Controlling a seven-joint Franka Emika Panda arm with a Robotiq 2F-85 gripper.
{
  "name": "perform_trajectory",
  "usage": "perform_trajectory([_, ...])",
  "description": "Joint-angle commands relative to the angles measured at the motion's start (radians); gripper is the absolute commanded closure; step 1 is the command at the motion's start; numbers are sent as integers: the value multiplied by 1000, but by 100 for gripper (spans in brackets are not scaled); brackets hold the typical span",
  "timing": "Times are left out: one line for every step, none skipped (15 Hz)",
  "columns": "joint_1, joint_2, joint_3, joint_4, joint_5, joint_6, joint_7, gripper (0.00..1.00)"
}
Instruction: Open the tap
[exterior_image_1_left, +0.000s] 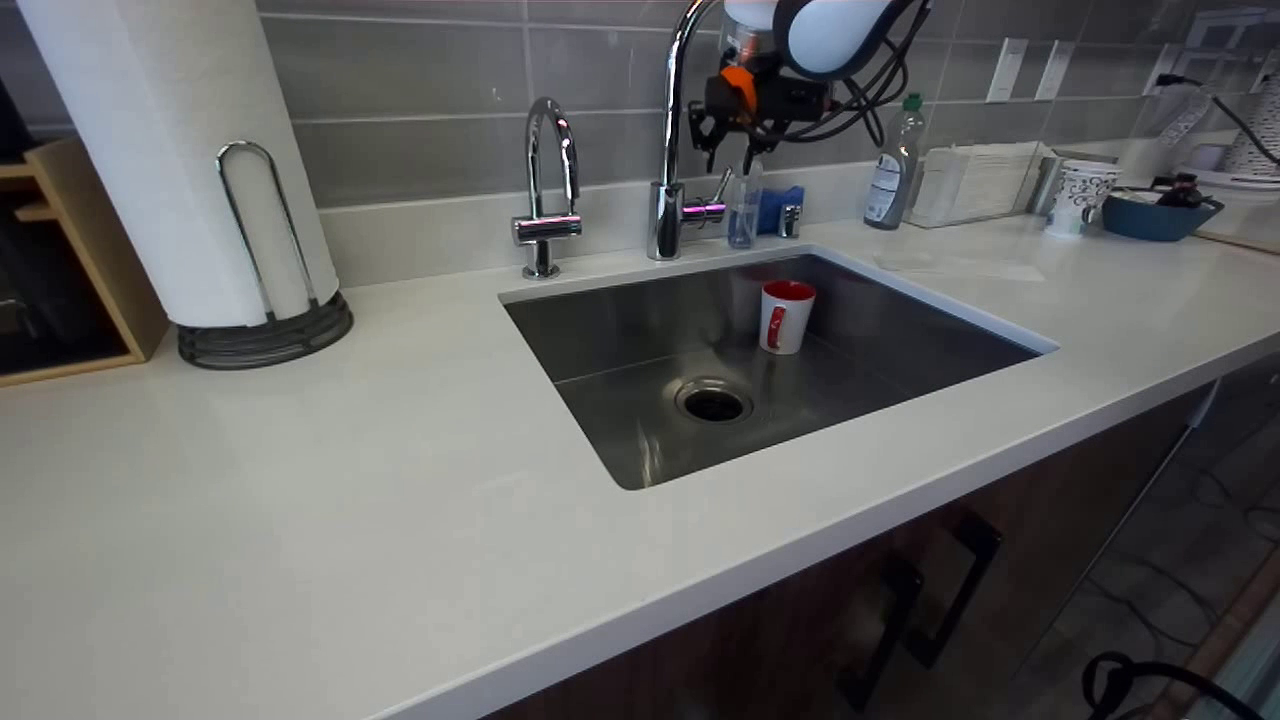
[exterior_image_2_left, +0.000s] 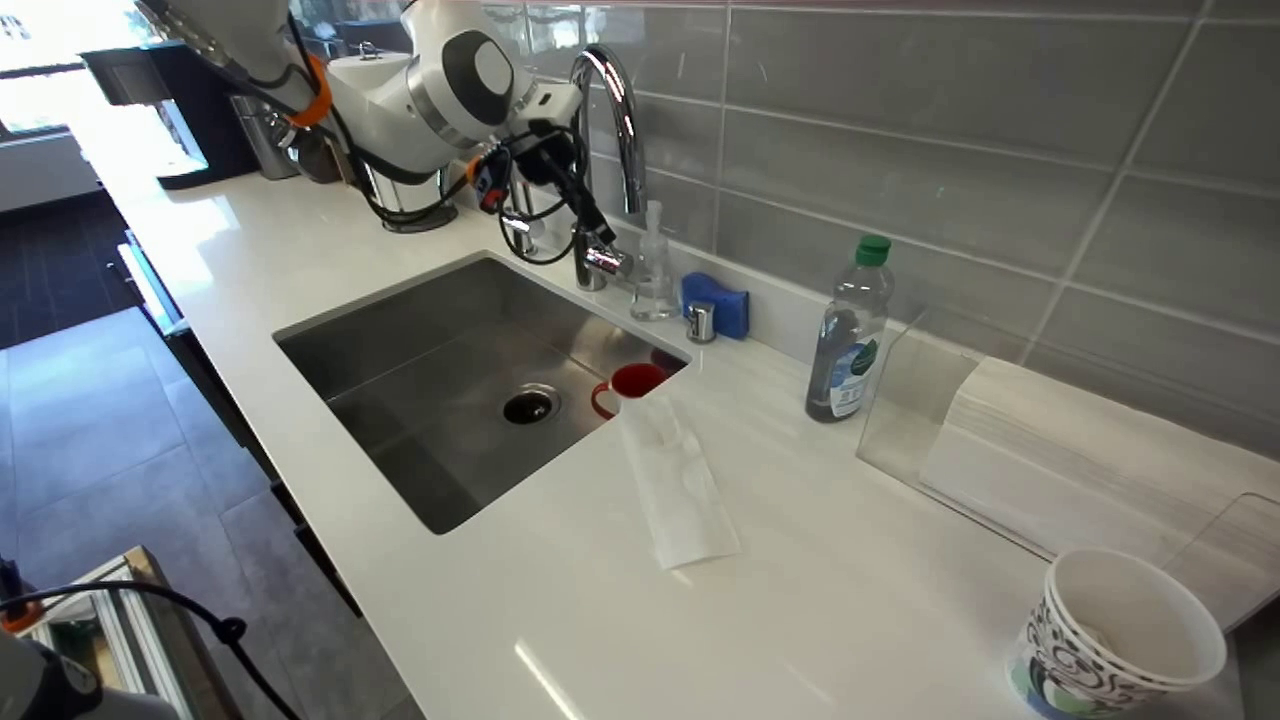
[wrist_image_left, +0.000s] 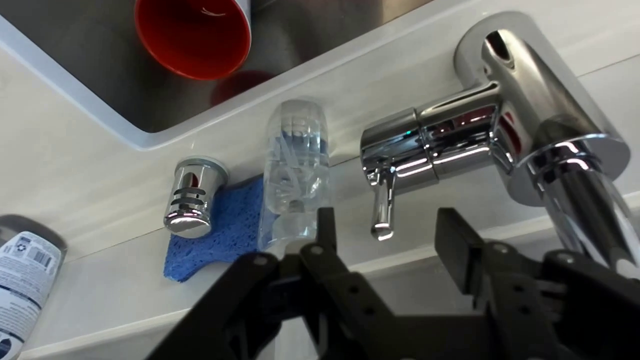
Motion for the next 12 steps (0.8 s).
perform_trajectory([27, 42, -34, 46, -14, 14, 27, 48])
perform_trajectory([29, 47, -37, 48, -13, 15, 26, 49])
perform_trajectory([31, 49, -41, 51, -13, 15, 27, 54])
perform_trajectory([32, 51, -43, 53, -10, 13, 25, 55])
perform_trajectory([32, 53, -43, 54, -7, 11, 23, 60])
perform_trajectory([32, 54, -44, 56, -5, 9, 21, 60])
perform_trajectory([30, 54, -43, 56, 0, 7, 18, 60])
perform_trajectory([29, 53, -42, 55, 5, 2, 15, 60])
perform_trajectory([26, 51, -40, 52, 11, -4, 10, 61])
perform_trajectory([25, 49, -40, 49, 15, -9, 5, 63])
perform_trajectory([22, 47, -37, 46, 22, -10, 0, 61])
perform_trajectory([18, 44, -33, 41, 31, -14, -8, 62])
